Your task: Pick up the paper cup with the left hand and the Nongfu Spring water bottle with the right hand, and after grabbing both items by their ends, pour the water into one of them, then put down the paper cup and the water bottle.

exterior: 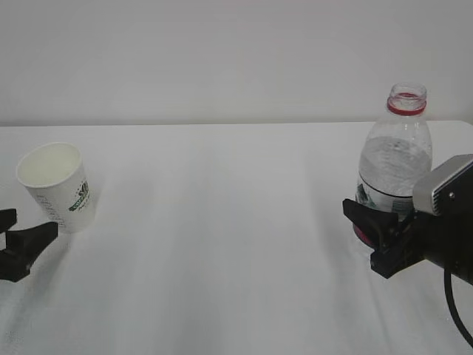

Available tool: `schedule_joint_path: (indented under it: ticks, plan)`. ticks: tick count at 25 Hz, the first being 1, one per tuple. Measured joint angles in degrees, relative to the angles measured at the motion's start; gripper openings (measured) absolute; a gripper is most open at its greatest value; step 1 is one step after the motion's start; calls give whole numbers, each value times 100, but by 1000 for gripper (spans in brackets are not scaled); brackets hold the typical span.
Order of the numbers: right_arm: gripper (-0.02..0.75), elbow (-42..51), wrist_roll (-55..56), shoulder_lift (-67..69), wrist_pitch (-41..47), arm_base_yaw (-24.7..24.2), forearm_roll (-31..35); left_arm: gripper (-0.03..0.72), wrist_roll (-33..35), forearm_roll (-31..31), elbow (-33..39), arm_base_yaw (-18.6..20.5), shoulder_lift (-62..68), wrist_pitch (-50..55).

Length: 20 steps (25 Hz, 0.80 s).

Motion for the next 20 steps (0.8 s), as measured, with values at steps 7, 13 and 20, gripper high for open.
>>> schedule_joint_path:
  ticks: [7, 13, 20]
  plan:
    - [473, 0, 0, 0, 0, 0, -91, 628, 9, 162, -229, 0, 1010, 0]
    - [473, 0, 0, 0, 0, 0, -103, 629, 9, 282, -252, 0, 813, -8]
    - [473, 0, 0, 0, 0, 0, -103, 629, -46, 295, -555, 0, 446, -8]
